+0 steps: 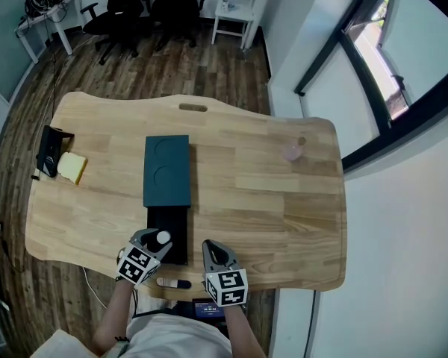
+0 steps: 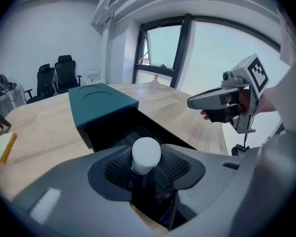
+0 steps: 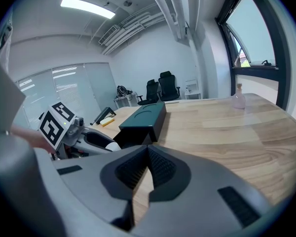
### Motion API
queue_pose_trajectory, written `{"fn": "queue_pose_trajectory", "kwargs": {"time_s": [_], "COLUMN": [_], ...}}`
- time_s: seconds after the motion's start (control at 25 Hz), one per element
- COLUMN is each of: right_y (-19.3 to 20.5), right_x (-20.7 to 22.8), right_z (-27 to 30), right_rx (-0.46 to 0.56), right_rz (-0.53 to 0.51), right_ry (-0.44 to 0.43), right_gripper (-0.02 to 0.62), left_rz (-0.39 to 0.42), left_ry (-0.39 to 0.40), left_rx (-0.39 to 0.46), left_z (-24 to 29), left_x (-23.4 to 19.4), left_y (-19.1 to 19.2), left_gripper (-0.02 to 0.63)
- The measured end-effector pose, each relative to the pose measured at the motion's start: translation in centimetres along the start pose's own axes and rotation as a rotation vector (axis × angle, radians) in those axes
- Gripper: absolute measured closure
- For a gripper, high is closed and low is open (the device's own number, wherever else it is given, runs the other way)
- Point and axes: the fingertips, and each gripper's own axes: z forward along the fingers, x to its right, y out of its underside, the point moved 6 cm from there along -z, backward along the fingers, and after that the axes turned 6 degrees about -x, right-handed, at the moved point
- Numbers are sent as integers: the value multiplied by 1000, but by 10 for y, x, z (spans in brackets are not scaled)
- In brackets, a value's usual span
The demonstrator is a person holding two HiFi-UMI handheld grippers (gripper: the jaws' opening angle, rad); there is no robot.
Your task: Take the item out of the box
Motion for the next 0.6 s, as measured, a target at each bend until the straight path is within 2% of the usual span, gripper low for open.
{"fn": "queue_pose_trajectory", "kwargs": {"time_s": [0.24,0.6], "right_y": [0,-4], "right_x": [1,-1], "right_z": [-3,-12], "right_rx": [3,20], "right_rz": [4,0], "right_ry": [4,10], "right_gripper": [591,591], "left_rz": [-57,-68], "left_ry": [12,17], "left_rx": [2,16], "left_z": [-1,-10], "left_x": [-2,1], "left_y": [2,-4], "left_gripper": [430,433]}}
